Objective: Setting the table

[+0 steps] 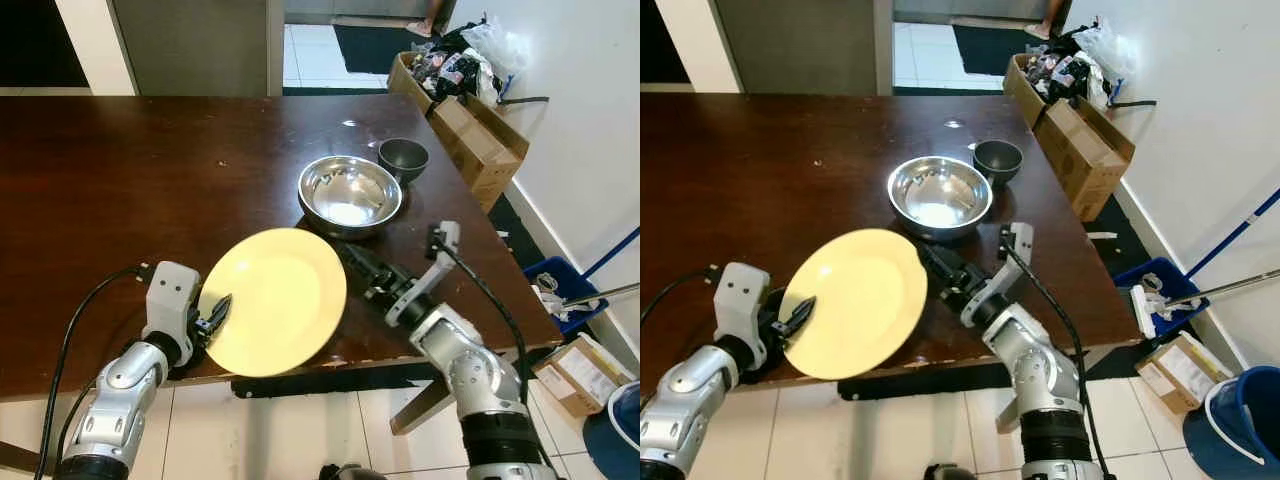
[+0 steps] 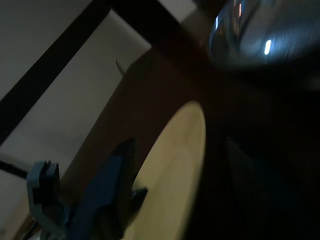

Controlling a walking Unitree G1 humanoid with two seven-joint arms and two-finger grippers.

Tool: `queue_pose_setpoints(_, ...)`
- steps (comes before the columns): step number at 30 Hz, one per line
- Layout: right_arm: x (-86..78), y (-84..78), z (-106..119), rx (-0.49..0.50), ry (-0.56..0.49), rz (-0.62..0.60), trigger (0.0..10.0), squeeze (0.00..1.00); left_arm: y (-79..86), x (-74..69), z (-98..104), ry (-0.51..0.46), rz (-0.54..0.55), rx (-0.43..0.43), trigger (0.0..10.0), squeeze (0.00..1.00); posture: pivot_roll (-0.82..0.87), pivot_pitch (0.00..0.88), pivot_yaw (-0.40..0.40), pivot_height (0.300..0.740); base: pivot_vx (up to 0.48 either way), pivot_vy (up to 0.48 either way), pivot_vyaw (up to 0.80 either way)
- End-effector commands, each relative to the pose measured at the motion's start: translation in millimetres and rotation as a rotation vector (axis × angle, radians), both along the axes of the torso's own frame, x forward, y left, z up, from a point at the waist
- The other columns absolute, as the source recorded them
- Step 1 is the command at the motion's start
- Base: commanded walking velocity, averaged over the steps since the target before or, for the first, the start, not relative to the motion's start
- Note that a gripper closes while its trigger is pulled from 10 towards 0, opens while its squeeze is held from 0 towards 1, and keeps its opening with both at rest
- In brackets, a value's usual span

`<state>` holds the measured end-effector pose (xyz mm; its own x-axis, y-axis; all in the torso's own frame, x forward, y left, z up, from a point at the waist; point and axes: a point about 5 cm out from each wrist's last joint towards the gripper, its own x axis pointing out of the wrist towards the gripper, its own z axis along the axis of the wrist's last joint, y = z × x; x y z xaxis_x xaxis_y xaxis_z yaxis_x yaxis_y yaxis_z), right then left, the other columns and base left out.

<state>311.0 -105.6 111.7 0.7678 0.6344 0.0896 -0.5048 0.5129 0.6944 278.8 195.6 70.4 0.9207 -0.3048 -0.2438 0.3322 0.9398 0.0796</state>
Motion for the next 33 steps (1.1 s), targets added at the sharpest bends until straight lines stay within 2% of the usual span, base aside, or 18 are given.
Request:
queue_pose_setpoints(1, -0.1, 7.0, -10, 0.02, 0.052, 0.042, 10.0, 1.0, 3.8, -20.7, -35, 0.177, 0.012, 0.018, 10.0, 0.0, -0.01, 0.083, -0.029, 0.74, 0.0, 0.0, 0.0)
queue_pose_setpoints(5, 2.4, 15.4, -18, 0.044, 0.11, 0.069, 10.0, 1.0, 5.2, -21.6, -34, 0.17, 0.018, 0.016, 10.0, 0.0, 0.0, 0.086, -0.03, 0.74, 0.0, 0.0, 0.0)
queue_pose_setpoints(6, 4.0, 17.9, -21, 0.059, 0.137, 0.075, 10.0, 0.46, 5.7, -22.0, -33, 0.166, 0.019, 0.014, 10.0, 0.0, 0.01, 0.091, -0.032, 0.74, 0.0, 0.0, 0.0)
queue_pose_setpoints(7, 5.9, 22.9, -23, 0.099, 0.175, 0.091, 10.0, 0.0, 6.3, -22.9, -33, 0.162, 0.02, 0.012, 10.0, 0.0, 0.01, 0.092, -0.033, 0.74, 0.0, 0.0, 0.0)
queue_pose_setpoints(8, 5.9, 22.9, -23, 0.099, 0.175, 0.091, 10.0, 0.0, 6.3, -22.9, -33, 0.162, 0.02, 0.012, 10.0, 0.0, 0.01, 0.092, -0.033, 0.74, 0.0, 0.0, 0.0)
queue_pose_setpoints(10, 8.7, 40.4, -19, 0.221, 0.228, 0.163, 10.0, 0.0, 8.0, -25.5, -31, 0.154, 0.028, 0.007, 10.0, 0.0, 0.03, 0.094, -0.042, 0.74, 0.0, 0.0, 0.0)
queue_pose_setpoints(12, 9.0, 43.8, -18, 0.245, 0.232, 0.181, 10.0, 0.0, 8.3, -26.0, -31, 0.153, 0.03, 0.006, 10.0, 0.0, 0.03, 0.094, -0.042, 0.74, 0.0, 0.0, 0.0)
queue_pose_setpoints(15, 9.8, 59.7, -14, 0.305, 0.261, 0.259, 10.0, 0.0, 8.7, -28.2, -30, 0.148, 0.033, 0.005, 10.0, 0.0, 0.04, 0.095, -0.05, 0.74, 0.0, 0.0, 0.0)
queue_pose_setpoints(16, 9.6, 64.1, -15, 0.307, 0.271, 0.281, 7.6, 0.0, 8.7, -28.7, -30, 0.146, 0.034, 0.005, 10.0, 0.0, 0.05, 0.096, -0.056, 0.74, 0.0, 0.0, 0.0)
queue_pose_setpoints(17, 9.4, 66.3, -15, 0.305, 0.276, 0.293, 7.6, 0.0, 8.7, -28.8, -30, 0.145, 0.035, 0.005, 10.0, 0.0, 0.05, 0.096, -0.056, 0.74, 0.0, 0.0, 0.0)
queue_pose_setpoints(18, 8.4, 69.9, -15, 0.303, 0.285, 0.314, 1.3, 0.0, 8.9, -29.1, -30, 0.142, 0.036, 0.005, 10.0, 0.0, 0.05, 0.096, -0.061, 0.74, 0.0, 0.0, 0.0)
queue_pose_setpoints(19, 7.6, 72.3, -15, 0.301, 0.292, 0.329, 1.3, 0.0, 9.0, -29.3, -29, 0.141, 0.037, 0.006, 10.0, 0.0, 0.05, 0.096, -0.061, 0.74, 0.0, 0.0, 0.0)
queue_pose_setpoints(20, 6.4, 74.8, -15, 0.294, 0.295, 0.347, 0.0, 0.0, 9.2, -29.5, -29, 0.139, 0.039, 0.006, 10.0, 0.0, 0.05, 0.097, -0.063, 0.74, 0.0, 0.0, 0.0)
queue_pose_setpoints(26, -0.4, 81.6, -17, 0.25, 0.294, 0.44, 0.0, 0.0, 9.6, -30.7, -28, 0.133, 0.043, 0.011, 10.0, 0.0, 0.04, 0.096, -0.066, 0.74, 0.0, 0.0, 0.0)
queue_pose_setpoints(33, -6.2, 73.5, -26, 0.243, 0.313, 0.457, 0.0, 0.0, 13.2, -23.9, -22, 0.11, 0.056, 0.019, 10.0, 0.0, 0.03, 0.097, -0.057, 0.74, 0.0, 0.0, 0.0)
